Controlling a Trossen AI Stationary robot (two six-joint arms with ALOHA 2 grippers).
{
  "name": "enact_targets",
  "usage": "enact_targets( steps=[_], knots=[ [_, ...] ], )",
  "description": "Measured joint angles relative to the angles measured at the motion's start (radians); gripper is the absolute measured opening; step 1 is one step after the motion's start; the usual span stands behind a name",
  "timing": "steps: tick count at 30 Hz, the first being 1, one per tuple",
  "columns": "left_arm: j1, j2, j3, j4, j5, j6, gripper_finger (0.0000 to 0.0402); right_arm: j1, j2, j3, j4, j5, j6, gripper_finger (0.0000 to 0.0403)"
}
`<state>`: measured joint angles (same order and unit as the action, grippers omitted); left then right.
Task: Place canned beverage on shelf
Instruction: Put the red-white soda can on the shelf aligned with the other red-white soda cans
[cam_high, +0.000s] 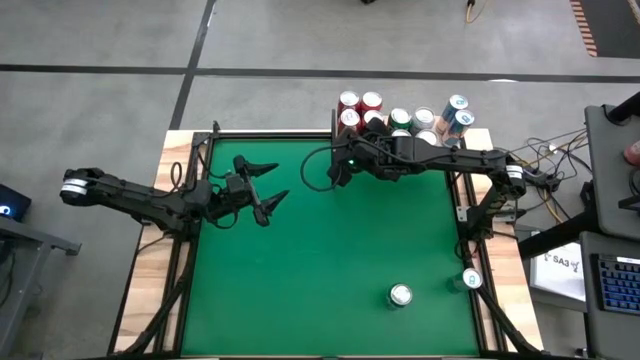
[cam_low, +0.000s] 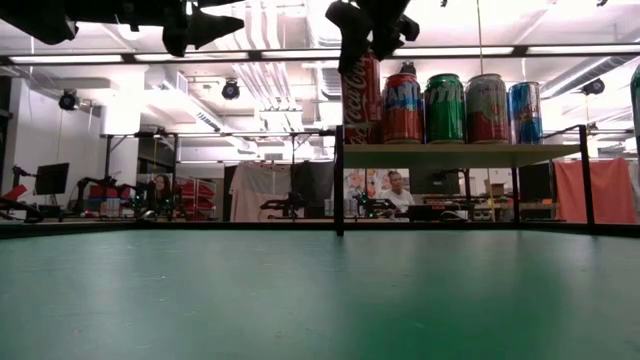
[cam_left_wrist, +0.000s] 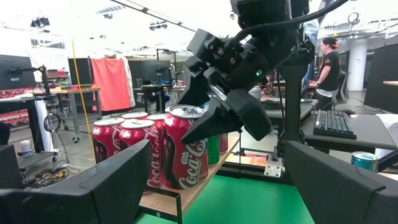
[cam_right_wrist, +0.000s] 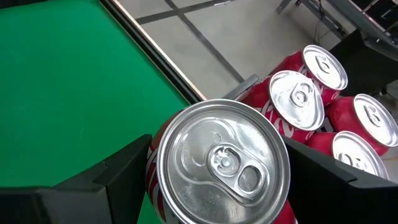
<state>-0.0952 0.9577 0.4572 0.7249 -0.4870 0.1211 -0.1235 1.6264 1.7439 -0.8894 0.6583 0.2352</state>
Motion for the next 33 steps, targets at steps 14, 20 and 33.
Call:
enact_targets(
  steps=[14,20,33],
  knots=[
    [0.0,0.0,0.0,0.0,0.0,0.0,0.0351,-0.026,0.0,-0.034,0.014,-0.002,0.036,0.0288],
    [0.0,0.0,0.0,0.0,0.0,0.0,0.0351,-0.028,0.001,-0.06,0.028,-0.003,0.037,0.0288],
    [0.0,0.0,0.0,0.0,0.0,0.0,0.0351,-0.042,0.001,-0.065,0.058,-0.004,0.039,0.03]
  ],
)
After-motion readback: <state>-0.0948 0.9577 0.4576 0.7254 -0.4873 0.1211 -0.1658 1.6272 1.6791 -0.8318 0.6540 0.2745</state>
